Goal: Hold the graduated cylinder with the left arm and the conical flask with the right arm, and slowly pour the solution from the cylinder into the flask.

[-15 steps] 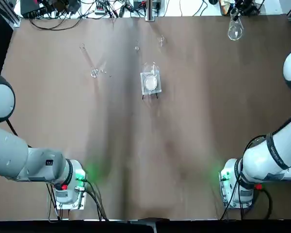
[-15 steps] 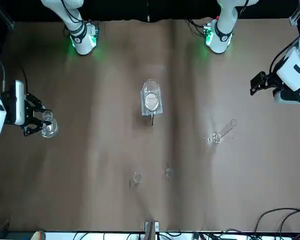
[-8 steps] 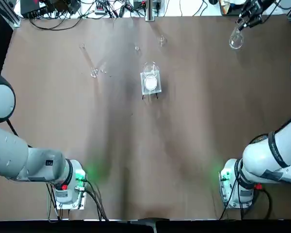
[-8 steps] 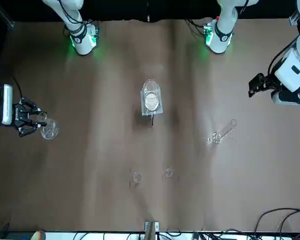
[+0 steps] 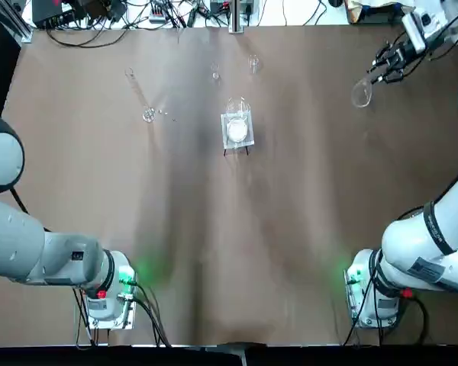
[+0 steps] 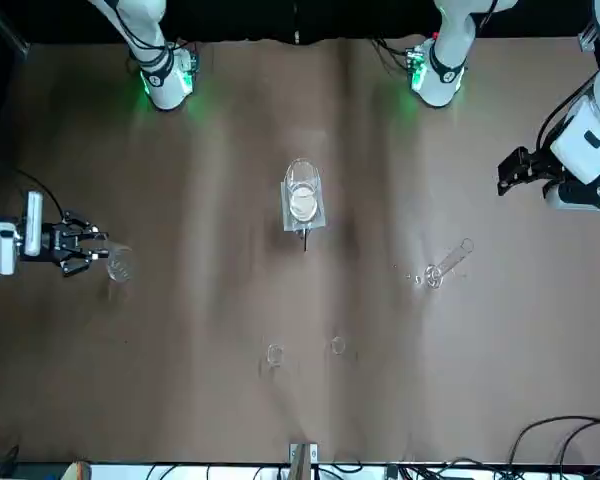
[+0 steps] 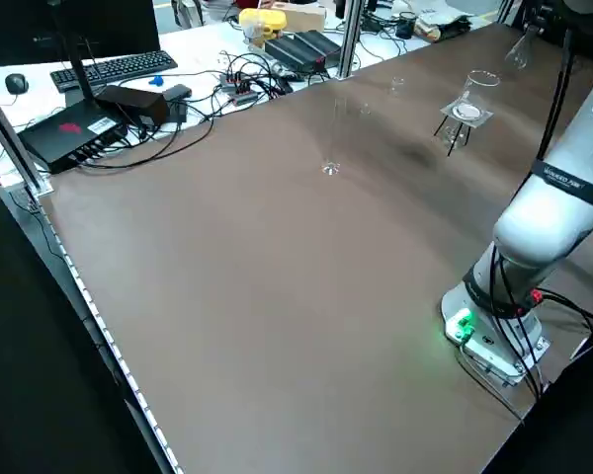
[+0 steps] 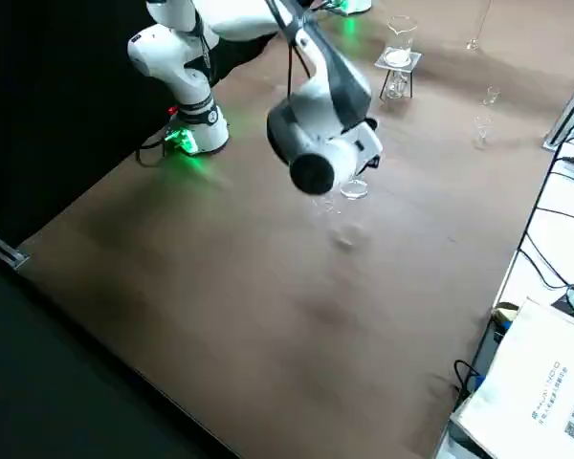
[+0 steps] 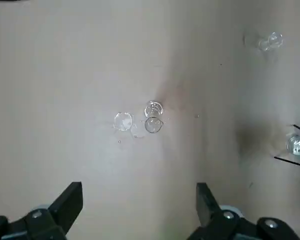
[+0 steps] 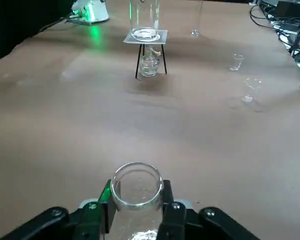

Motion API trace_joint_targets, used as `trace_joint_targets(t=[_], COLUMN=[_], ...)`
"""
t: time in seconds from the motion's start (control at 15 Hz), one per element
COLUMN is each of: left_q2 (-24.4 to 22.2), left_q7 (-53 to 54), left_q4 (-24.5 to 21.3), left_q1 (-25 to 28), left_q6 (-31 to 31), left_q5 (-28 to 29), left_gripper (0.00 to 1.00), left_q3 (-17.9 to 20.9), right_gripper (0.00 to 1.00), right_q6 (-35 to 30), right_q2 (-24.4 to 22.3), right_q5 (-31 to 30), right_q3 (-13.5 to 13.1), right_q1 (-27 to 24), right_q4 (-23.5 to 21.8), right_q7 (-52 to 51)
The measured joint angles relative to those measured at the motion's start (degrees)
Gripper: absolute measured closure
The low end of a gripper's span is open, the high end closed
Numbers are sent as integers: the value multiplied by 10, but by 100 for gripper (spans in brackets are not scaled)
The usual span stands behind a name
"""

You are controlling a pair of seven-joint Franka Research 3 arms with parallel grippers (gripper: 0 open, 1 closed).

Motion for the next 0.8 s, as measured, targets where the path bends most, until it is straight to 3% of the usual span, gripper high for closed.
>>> trace_joint_targets(t=[0.8], left_q2=[5], left_q7=[0], left_q4=[0], left_q1=[0], left_q6=[0], left_q5=[0], left_gripper=[0], left_q3=[0], right_gripper=[61], right_q6=[-12], right_q2=[50], right_q5=[4], right_q3=[0], right_q1=[-31], right_q4=[-27], right_q7=[-24])
